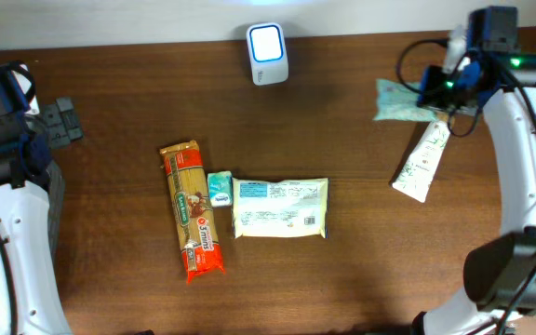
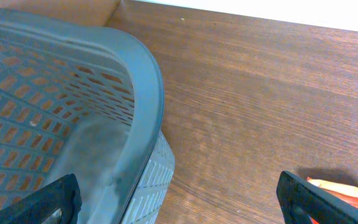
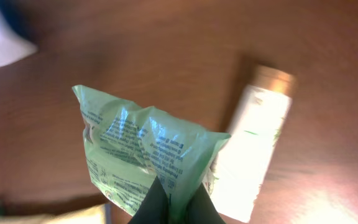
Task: Scan the item barcode
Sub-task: 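Carry the wipes pack right and set it beside the shampoo tube, then reach the right gripper to the cream wipes pack and grasp it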
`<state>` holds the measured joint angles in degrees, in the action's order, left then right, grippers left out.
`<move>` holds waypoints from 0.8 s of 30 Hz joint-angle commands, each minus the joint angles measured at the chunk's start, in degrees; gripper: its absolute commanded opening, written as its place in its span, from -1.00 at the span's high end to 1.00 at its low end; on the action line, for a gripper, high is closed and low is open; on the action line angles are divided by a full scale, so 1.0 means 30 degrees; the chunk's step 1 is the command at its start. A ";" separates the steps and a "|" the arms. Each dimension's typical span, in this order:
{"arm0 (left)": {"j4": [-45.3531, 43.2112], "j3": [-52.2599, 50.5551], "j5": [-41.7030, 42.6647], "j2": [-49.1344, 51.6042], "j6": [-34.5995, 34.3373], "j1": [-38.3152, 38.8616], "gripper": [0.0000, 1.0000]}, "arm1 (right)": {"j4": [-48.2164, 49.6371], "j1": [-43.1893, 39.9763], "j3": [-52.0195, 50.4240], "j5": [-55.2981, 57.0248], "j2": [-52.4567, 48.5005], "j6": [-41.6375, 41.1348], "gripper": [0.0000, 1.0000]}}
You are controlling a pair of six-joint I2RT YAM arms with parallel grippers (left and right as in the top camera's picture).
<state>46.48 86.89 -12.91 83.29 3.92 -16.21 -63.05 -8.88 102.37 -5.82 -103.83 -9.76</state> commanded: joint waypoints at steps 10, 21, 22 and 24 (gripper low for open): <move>-0.0036 0.0058 -0.0073 -0.0197 0.0306 -0.0087 -0.98 | -0.0634 -0.0852 -0.1734 0.3541 -0.5151 -0.2543 0.07; -0.0036 0.0058 -0.0073 -0.0197 0.0306 -0.0087 -0.98 | -0.5027 0.2987 0.4940 -0.4437 -0.5530 0.1545 -0.97; -0.0029 0.0058 -0.0073 -0.0197 0.0306 -0.0087 -0.98 | -0.4867 0.3519 0.4707 -0.4444 -0.5719 0.1545 -0.97; -0.0036 0.0058 -0.0073 -0.0197 0.0306 -0.0087 -0.98 | -0.4583 0.4998 0.4124 -0.4495 -0.6193 0.1559 -0.97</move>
<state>46.48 86.89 -12.93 83.29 3.92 -16.21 -77.49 2.46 116.64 -17.37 -120.57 -6.07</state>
